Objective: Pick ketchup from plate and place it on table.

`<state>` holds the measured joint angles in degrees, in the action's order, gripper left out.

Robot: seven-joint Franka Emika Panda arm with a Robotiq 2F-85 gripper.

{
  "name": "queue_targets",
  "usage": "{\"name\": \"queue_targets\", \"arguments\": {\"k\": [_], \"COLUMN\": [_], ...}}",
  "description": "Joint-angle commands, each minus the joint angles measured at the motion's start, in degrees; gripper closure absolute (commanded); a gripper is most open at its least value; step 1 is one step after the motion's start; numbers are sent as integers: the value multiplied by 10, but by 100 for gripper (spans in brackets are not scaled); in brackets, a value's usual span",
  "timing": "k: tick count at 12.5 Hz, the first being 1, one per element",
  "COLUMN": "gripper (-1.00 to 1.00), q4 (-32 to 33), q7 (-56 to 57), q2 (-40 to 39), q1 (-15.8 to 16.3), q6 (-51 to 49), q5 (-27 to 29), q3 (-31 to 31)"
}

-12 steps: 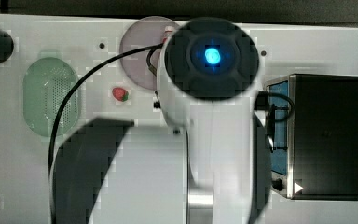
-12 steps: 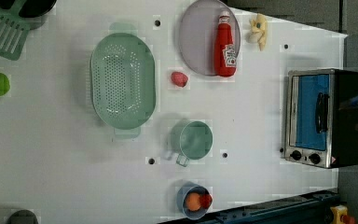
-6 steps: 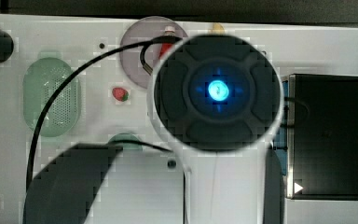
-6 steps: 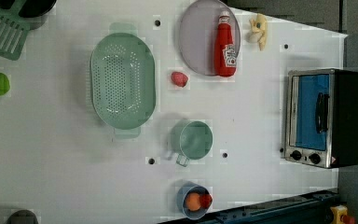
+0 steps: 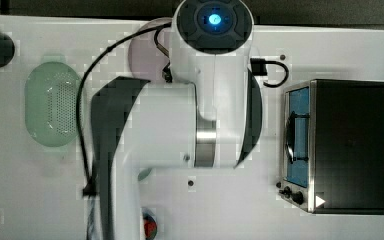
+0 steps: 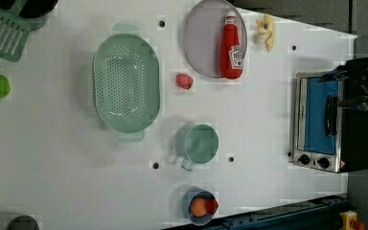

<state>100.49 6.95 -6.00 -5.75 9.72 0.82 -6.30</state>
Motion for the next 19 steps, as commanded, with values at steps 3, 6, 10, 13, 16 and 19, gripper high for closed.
{"name": "queue_targets", "arguments": {"k": [3,6,10,13,16,19], "gripper": [-100,-100,-100,-100,-100,-100], "q4": [-3,-3,-3,-5,-5,-7], "q7": [158,256,340,340,340,340], "q2": [-78,-134,-201,-248,-287,-324], "q1": [7,9,15,23,25,26], "q6": [90,178,282,327,375,429], "q5": [0,-1,-1,-3,-6,-15], "q3": [-9,-9,-9,-9,-8,-7]}}
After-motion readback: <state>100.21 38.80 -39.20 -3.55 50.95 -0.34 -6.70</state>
